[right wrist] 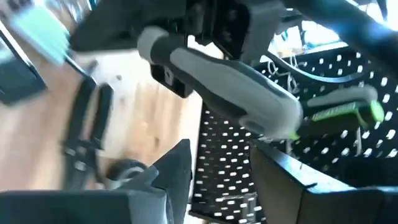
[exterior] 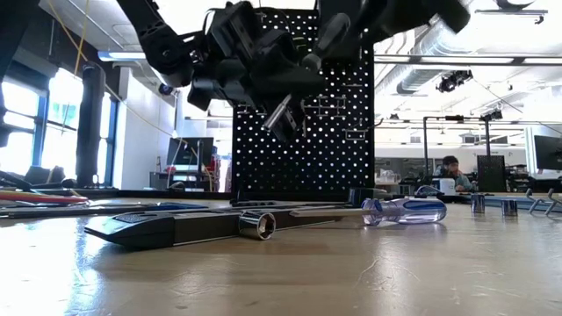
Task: Hang tools onto peg board
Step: Hang the gray screwdriver on the peg board
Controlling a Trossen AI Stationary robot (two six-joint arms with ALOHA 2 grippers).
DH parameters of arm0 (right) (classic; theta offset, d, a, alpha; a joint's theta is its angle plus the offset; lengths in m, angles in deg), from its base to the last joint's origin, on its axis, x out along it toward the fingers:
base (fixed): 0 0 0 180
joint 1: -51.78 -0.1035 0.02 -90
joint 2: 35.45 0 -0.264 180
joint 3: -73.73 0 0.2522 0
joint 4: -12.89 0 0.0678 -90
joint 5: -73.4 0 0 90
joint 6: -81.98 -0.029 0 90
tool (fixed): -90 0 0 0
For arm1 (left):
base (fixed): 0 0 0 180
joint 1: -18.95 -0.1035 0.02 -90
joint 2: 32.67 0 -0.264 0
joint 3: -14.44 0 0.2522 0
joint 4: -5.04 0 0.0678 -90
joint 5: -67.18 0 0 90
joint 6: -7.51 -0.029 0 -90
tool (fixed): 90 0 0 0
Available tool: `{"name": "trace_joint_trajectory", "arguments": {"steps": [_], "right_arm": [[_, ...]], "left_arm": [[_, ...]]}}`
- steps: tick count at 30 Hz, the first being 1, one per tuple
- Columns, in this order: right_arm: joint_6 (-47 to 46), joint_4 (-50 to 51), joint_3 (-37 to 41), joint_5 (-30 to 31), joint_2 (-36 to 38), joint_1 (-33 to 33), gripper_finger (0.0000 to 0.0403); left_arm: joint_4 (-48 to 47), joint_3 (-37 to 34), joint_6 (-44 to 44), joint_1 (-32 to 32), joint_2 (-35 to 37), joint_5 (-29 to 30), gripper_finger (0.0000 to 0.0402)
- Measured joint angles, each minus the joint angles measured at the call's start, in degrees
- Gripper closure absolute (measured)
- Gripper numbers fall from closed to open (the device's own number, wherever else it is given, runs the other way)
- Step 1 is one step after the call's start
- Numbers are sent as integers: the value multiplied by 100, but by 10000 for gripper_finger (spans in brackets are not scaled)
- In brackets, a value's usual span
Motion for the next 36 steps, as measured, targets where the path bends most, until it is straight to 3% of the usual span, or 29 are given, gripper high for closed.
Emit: {"name": "trace_joint_trajectory", "arguments": {"steps": [7,12,20,28,36], "right_arm": [[-1926,-82,48,-974,683,-1,247],[-2520,-666,263,-1461,956,11,247],[-2473,-2233,1022,-1883,1057,316,247],[-1316,-5288,2138,-2348,1055,574,247],[-465,-6878,2623,-2340,1056,738,247]], "left_arm": [[-81,0,-604,0,15,129,401],[-63,-2,-1296,9,72,538,401],[-35,-4,-2251,175,509,1298,401],[324,-5,-2746,343,800,1963,401],[674,-7,-2881,382,793,2166,401]]}}
